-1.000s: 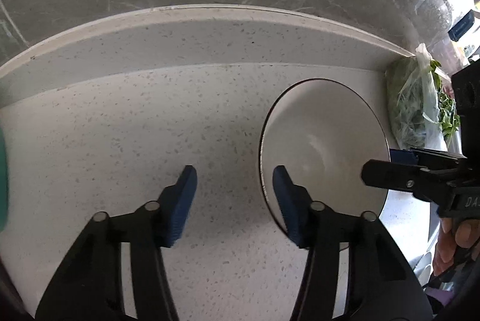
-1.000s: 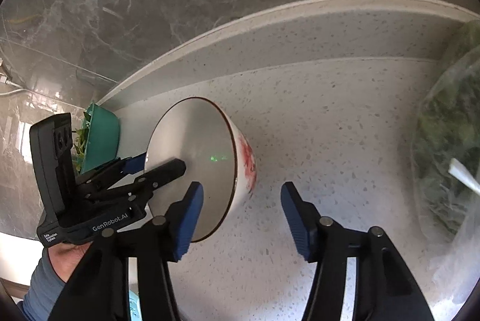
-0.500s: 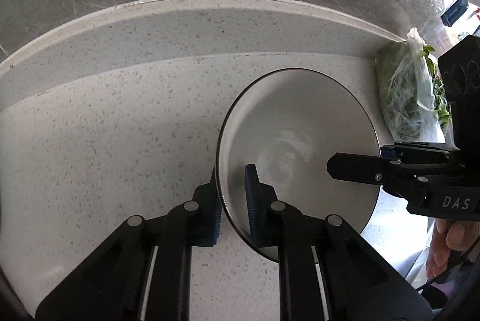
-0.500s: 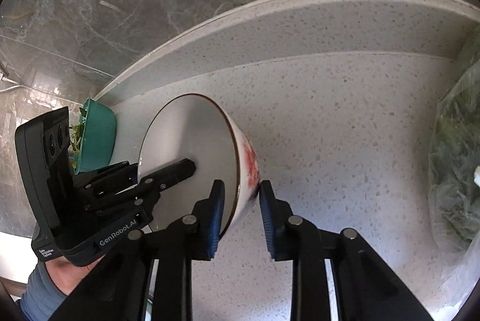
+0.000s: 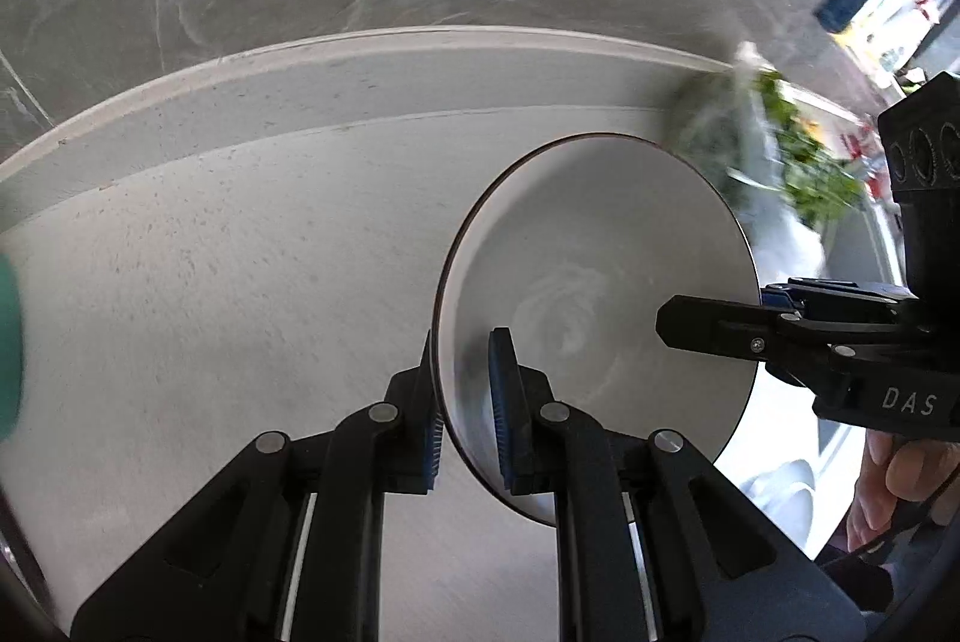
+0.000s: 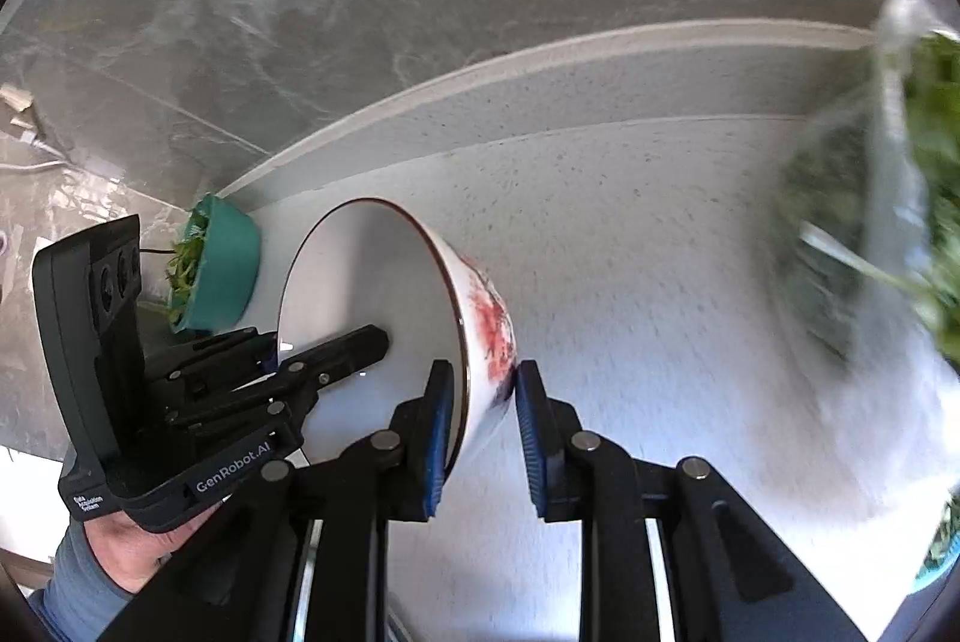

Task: Organize plates and bowls
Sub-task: 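Pinch the red-printed bowl rim with both tools and lift it, then lower the red-printed bowl into the plain white bowl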

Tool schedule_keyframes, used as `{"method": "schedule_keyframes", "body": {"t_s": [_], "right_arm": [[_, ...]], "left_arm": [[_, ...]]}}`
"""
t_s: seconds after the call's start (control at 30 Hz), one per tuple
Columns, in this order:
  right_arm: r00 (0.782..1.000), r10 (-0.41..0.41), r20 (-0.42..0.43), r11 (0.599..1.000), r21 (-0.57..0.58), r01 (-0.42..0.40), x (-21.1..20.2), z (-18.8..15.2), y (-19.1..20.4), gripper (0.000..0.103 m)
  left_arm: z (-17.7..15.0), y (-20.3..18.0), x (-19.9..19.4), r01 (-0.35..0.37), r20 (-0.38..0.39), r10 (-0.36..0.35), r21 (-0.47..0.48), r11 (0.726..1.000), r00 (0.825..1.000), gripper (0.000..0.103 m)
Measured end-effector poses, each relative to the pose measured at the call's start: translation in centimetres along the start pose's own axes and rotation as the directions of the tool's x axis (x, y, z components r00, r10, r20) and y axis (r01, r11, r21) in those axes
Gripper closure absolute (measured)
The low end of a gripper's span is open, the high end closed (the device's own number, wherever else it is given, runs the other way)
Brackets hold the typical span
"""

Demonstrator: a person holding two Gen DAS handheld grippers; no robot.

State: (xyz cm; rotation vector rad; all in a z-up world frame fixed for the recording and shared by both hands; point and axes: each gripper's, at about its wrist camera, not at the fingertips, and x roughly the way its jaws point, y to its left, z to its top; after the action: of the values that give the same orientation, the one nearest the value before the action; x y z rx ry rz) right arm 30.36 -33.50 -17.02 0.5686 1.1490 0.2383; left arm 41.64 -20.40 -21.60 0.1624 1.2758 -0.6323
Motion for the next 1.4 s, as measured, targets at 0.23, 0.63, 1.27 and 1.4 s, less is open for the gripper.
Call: {"method": "schedule_keyframes", "body": {"t_s": [0.23,0.63,1.27,1.4], "right_arm": [[0.999,-0.002,0.051,1.0,0.01,0.001,-6.9,-5.7,-0.5,0.079],[0.999,-0.023,0.033,0.994,0.109,0.019,-12.0,-17.2,-4.2,0.079],[1.0,-0.028,-0.012,0.985,0.171,0.03,-10.7,-21.2,-6.9,0.085],[0.999,-0.041,-0.02,0.985,0.17,0.044,-10.6,-21.1,-7.0,0.086]], "left_arm": [[-4.3,-6.3,-4.4,0.063,0.017,-0.064,0.058,0.996,0.998,0.091],[-13.7,-15.7,-4.6,0.133,-0.078,-0.123,0.145,0.98,0.989,0.091],[-18.5,-17.9,-2.7,0.034,-0.058,-0.023,0.202,0.979,0.998,0.089],[-18.6,-17.7,-3.3,0.043,-0.021,-0.039,0.188,0.981,0.999,0.088]]}}
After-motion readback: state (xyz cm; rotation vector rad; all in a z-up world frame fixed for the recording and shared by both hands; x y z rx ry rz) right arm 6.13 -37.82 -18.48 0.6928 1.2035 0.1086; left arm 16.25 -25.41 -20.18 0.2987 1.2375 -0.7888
